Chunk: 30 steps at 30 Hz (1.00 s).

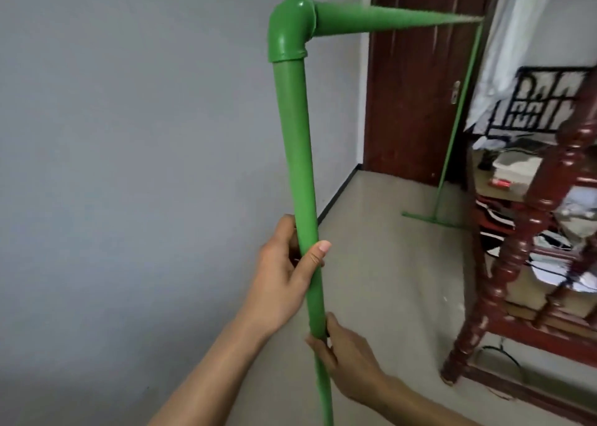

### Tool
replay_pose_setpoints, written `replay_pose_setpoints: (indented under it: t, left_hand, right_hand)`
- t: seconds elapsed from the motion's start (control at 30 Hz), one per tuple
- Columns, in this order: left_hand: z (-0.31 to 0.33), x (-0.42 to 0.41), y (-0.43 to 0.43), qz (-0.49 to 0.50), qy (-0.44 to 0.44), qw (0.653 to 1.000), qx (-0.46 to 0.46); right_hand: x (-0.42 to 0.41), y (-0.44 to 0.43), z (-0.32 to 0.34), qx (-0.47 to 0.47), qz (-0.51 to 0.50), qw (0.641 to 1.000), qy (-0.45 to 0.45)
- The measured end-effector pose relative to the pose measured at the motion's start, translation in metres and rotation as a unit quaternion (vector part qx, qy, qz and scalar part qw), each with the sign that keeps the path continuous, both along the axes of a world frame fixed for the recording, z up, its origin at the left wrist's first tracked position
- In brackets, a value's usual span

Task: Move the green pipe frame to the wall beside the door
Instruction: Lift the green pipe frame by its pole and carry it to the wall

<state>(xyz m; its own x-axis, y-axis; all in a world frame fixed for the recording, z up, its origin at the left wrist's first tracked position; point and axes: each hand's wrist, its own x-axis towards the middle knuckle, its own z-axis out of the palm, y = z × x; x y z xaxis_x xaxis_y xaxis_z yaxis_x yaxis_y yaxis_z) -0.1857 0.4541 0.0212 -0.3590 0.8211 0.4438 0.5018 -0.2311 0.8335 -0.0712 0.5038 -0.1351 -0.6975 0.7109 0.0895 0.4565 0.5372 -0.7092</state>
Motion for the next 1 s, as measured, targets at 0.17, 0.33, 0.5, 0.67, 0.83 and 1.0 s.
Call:
replay_pose_setpoints:
  t: [0.17, 0.33, 0.5, 0.67, 0.83, 1.0]
  left_hand:
    - [-0.003, -0.003, 0.066, -0.08, 0.03, 0.996, -0.004]
    - [-0.003, -0.008, 0.13, -0.1, 0.063, 0.993, -0.016]
    - [-0.005, -0.008, 0.193, -0.098, 0.062, 0.993, -0.022]
    - [-0.003, -0.003, 0.258, -0.09, 0.073, 0.993, -0.02]
    - [-0.001, 0.001, 0.329, -0.074, 0.076, 0.994, -0.03]
    - [0.002, 0.009, 0.396, -0.07, 0.072, 0.994, -0.04]
  right_hand:
    - [-0.005, 0.042, 0.008, -0.038, -0.124, 0.992, -0.003]
    - [-0.008, 0.09, 0.014, -0.032, -0.179, 0.983, -0.027]
    - [-0.008, 0.151, 0.014, -0.012, -0.202, 0.979, -0.039]
    - [-0.005, 0.221, 0.01, -0.007, -0.189, 0.981, -0.034]
    - [-0.003, 0.295, 0.011, -0.004, -0.185, 0.982, -0.031]
    - [0.001, 0.364, 0.01, -0.02, -0.205, 0.978, -0.04]
